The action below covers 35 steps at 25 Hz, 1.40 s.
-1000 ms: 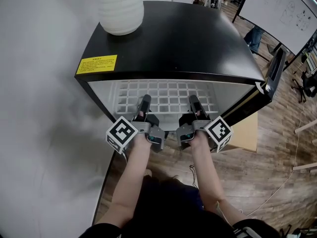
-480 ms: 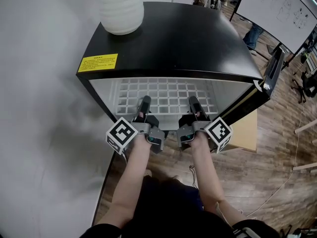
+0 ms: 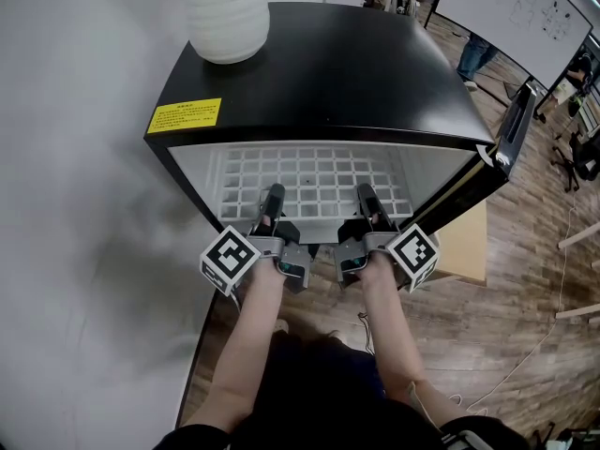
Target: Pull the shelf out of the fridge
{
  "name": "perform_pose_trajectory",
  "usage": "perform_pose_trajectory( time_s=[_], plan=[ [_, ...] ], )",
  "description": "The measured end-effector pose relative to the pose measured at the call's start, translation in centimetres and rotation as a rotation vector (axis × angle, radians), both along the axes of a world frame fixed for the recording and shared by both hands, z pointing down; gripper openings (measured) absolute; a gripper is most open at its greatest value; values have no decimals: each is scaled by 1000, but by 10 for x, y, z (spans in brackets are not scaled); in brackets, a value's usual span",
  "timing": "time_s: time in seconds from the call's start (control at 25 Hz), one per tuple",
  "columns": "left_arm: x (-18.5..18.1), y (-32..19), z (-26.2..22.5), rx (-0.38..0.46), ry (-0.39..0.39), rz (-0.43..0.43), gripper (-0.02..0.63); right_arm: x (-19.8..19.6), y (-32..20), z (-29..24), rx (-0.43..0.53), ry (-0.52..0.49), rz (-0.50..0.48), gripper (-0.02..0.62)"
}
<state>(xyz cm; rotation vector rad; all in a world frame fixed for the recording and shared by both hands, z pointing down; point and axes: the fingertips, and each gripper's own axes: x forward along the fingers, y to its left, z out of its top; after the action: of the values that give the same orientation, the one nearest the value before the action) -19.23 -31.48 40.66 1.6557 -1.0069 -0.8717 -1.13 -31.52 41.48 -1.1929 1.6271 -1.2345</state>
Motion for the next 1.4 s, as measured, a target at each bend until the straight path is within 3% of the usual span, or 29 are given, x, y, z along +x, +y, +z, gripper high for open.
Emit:
perform_pose_trajectory(
  time_s=[1.4],
  plan=[
    [2,-5,4,-25,-12,40,43,1,-2,5,-16,-38,12,18]
  ],
)
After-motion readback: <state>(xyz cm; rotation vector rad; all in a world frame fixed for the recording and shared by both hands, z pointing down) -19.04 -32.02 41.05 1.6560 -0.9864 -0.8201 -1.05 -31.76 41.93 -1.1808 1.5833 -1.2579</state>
